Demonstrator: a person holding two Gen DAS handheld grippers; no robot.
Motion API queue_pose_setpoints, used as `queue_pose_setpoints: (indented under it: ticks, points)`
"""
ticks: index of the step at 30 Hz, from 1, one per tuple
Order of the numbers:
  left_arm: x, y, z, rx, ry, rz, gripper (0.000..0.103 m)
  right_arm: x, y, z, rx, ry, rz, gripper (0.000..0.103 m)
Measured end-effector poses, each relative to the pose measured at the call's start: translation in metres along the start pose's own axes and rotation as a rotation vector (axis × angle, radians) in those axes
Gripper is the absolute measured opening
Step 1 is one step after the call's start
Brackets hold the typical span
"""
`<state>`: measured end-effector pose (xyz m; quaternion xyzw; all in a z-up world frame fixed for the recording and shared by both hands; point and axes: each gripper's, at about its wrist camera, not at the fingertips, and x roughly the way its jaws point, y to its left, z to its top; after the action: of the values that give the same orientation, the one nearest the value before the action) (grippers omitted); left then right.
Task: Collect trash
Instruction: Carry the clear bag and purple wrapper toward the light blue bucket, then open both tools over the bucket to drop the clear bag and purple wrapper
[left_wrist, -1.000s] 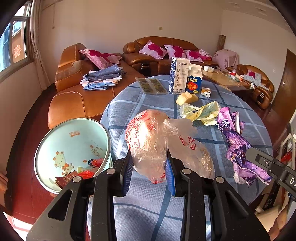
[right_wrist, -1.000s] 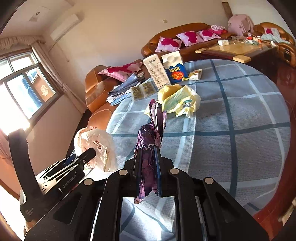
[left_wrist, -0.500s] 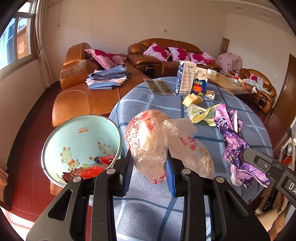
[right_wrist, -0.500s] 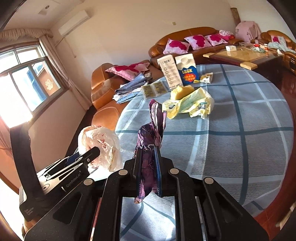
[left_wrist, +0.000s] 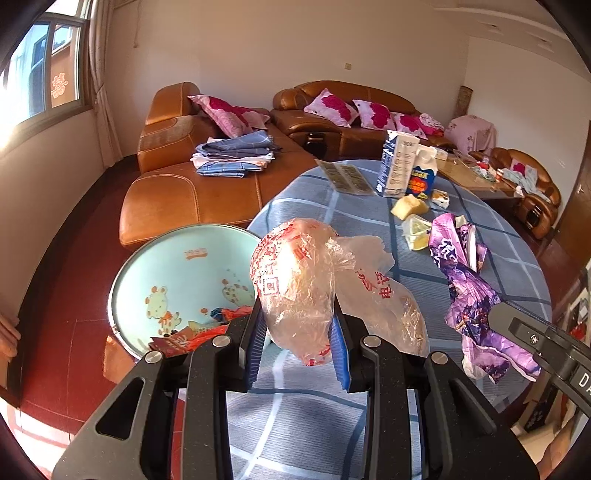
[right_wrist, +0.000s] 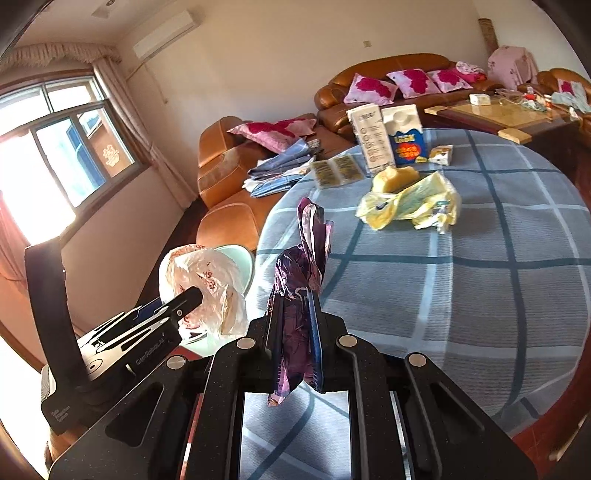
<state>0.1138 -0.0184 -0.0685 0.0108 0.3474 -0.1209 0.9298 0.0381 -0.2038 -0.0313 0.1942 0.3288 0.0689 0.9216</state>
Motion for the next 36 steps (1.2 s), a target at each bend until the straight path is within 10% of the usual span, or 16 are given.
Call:
queue_pose_setpoints:
  ticks: [36]
  points:
    - [0.026, 0.109, 0.008, -0.149, 0.030, 0.198, 0.031, 0.088, 0.104, 0.014, -0.168, 0.073, 0.119, 0.013]
